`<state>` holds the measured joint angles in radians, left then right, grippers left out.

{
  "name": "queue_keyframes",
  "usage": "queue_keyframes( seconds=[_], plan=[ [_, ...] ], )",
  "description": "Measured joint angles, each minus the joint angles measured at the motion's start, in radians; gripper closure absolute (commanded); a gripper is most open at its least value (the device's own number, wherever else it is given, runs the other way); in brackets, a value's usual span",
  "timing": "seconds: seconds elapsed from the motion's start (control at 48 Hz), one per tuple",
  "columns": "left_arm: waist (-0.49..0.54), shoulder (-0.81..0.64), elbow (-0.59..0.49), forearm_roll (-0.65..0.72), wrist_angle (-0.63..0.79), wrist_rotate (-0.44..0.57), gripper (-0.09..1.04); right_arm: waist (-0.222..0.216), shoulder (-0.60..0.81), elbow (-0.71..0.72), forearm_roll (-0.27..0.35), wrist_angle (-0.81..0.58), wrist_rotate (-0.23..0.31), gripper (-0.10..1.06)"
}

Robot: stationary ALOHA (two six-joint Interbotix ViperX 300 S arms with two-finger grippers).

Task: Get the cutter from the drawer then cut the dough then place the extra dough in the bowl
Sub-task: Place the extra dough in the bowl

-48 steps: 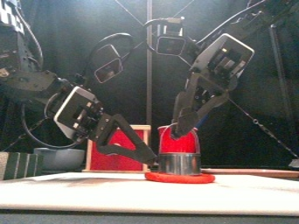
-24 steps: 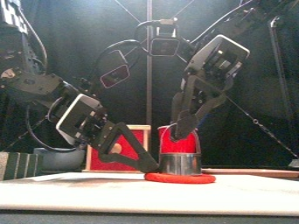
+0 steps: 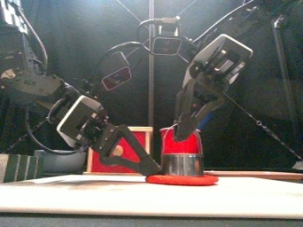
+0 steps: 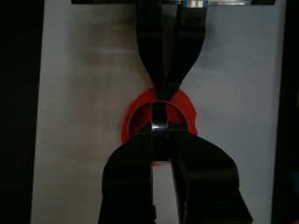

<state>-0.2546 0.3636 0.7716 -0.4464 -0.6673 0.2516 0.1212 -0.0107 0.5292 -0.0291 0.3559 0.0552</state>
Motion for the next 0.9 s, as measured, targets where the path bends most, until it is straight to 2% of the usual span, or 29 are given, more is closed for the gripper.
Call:
queue_keyframes(
  seconds=[0.25,0.438,0.542,0.896],
  plan=[
    [0.000,0.000,0.000,0.000,0.000,0.000,0.46,-0.029,-0.152,0.084,-0.031,0.044,0.000,0.61],
    [0.000,-0.015,0.002,-0.005,0.008,0.000,0.46,-0.066,-0.247,0.238,-0.008,0.055,0.011,0.61],
    [0.006,-0.038,0.003,-0.006,0.008,0.000,0.46,-0.084,-0.288,0.319,0.006,0.054,0.034,0.61],
    [0.014,-0.089,0.006,-0.005,0.008,0.000,0.46,-0.100,-0.275,0.382,0.014,-0.011,0.058,0.58]
  ],
)
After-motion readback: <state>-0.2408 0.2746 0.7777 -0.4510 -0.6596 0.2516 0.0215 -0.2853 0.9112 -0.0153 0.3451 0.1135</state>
